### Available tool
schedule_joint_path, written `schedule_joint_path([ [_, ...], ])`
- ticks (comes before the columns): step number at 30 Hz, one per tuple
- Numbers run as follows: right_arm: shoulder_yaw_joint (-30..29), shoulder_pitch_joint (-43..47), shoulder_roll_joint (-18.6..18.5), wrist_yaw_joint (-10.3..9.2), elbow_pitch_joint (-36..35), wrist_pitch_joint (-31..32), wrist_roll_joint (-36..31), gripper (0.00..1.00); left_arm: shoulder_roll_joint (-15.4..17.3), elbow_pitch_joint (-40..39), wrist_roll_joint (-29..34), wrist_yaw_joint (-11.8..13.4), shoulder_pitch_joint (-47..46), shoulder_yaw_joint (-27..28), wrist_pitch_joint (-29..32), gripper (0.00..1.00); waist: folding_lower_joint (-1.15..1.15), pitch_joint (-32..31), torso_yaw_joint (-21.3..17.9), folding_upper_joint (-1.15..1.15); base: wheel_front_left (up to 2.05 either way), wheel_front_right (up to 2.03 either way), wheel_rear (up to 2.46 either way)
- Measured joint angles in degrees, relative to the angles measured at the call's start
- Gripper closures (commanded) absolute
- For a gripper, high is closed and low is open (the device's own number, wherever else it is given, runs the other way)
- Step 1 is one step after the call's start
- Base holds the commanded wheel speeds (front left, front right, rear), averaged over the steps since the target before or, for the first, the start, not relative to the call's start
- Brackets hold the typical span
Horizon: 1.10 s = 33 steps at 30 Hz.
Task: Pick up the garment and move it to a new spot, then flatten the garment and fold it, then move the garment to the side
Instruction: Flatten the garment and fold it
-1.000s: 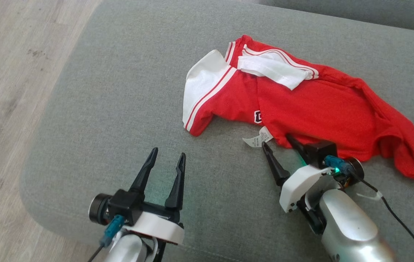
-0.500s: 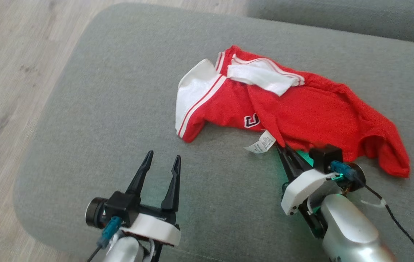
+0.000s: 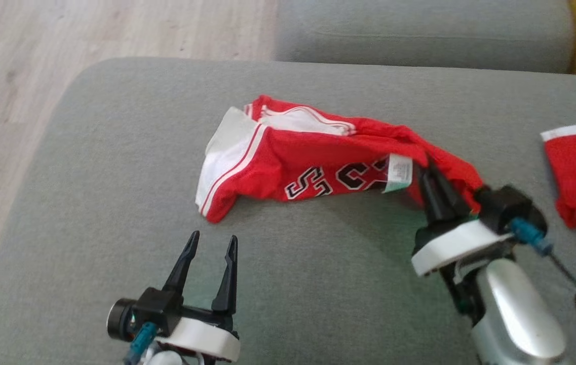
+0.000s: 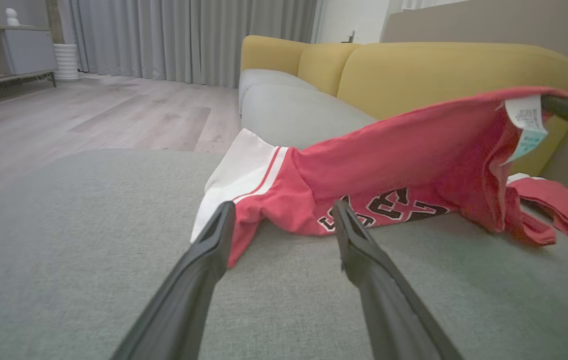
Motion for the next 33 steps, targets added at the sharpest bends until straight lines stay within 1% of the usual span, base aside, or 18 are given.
schedule_joint_path([
  [3,-2.5,-0.3,-0.3,0.00,-5.9,4.8,-1.3,1.00,0.0,-0.4,0.0,-0.2,0.0,0.0,0.0,0.00,-0.01,0.1,-1.3,0.00,0.00,0.00,0.00],
  [6,-5.3,-3.1,-3.0,0.00,-8.4,9.3,-2.2,1.00,-0.1,-0.7,0.0,-0.8,-0.5,-0.3,0.0,0.00,0.01,1.5,-1.4,0.00,0.00,0.00,0.00],
  [10,-7.9,-11.5,-9.3,0.00,-8.2,14.0,-2.6,1.00,-0.1,-0.6,0.0,-1.0,-2.6,-1.1,0.0,0.00,0.02,3.9,0.3,0.00,0.00,0.00,0.00],
  [12,-8.3,-15.7,-12.5,0.00,-7.1,15.9,-2.5,1.00,-0.1,-0.5,0.0,-1.0,-3.7,-1.8,0.0,0.00,0.02,4.9,1.7,0.00,0.00,0.00,0.00],
  [14,-8.3,-19.0,-15.0,0.00,-4.6,17.6,-2.0,1.00,-0.1,-0.5,-0.4,-0.9,-4.4,-2.1,0.0,0.00,0.02,5.8,3.1,0.00,0.00,0.00,0.00],
  [16,-7.8,-20.8,-17.5,0.00,-2.0,17.8,-2.0,1.00,-0.1,-0.4,-1.0,-0.9,-4.5,-2.3,0.0,0.00,0.02,6.6,4.4,0.00,0.00,0.00,0.00],
  [21,-6.5,-25.6,-20.8,0.00,7.4,18.8,0.0,1.00,-0.1,-0.3,-1.6,-0.4,-5.0,-3.1,0.0,0.00,0.02,8.3,7.0,0.00,0.00,0.00,0.00],
  [24,-8.6,-31.3,-23.3,0.00,14.3,18.8,-0.1,1.00,-0.2,-0.3,-1.8,-0.4,-5.6,-4.2,0.0,0.00,0.02,9.3,8.5,0.00,0.00,0.00,0.00],
  [27,-12.3,-38.2,-26.2,0.00,22.0,18.1,-2.8,1.00,-0.2,-0.5,-2.9,0.1,-6.5,-4.9,0.0,0.00,0.02,10.4,10.0,0.00,0.00,0.00,0.00],
  [28,-13.6,-40.2,-26.9,0.00,24.5,17.6,-4.5,0.13,-0.2,-0.6,-3.2,0.1,-6.8,-5.3,0.0,0.00,0.02,10.7,10.4,0.00,0.00,0.00,0.00],
  [29,-14.8,-41.6,-27.3,0.00,27.0,17.5,-6.4,0.00,-0.2,-0.6,-3.2,0.1,-7.1,-5.6,0.0,0.00,0.02,11.0,10.9,0.00,0.00,0.00,0.00],
  [31,-16.1,-42.6,-27.5,0.00,31.0,17.0,-9.6,0.00,-0.3,-0.6,-3.5,0.2,-7.4,-5.8,0.0,0.00,0.02,11.4,11.5,0.00,0.00,0.00,0.00],
  [33,-17.7,-42.5,-26.2,0.00,34.0,14.9,-11.4,0.00,-0.3,-0.5,-3.6,0.6,-7.3,-5.8,0.0,0.00,0.02,11.4,11.7,0.00,0.00,0.00,0.00],
])
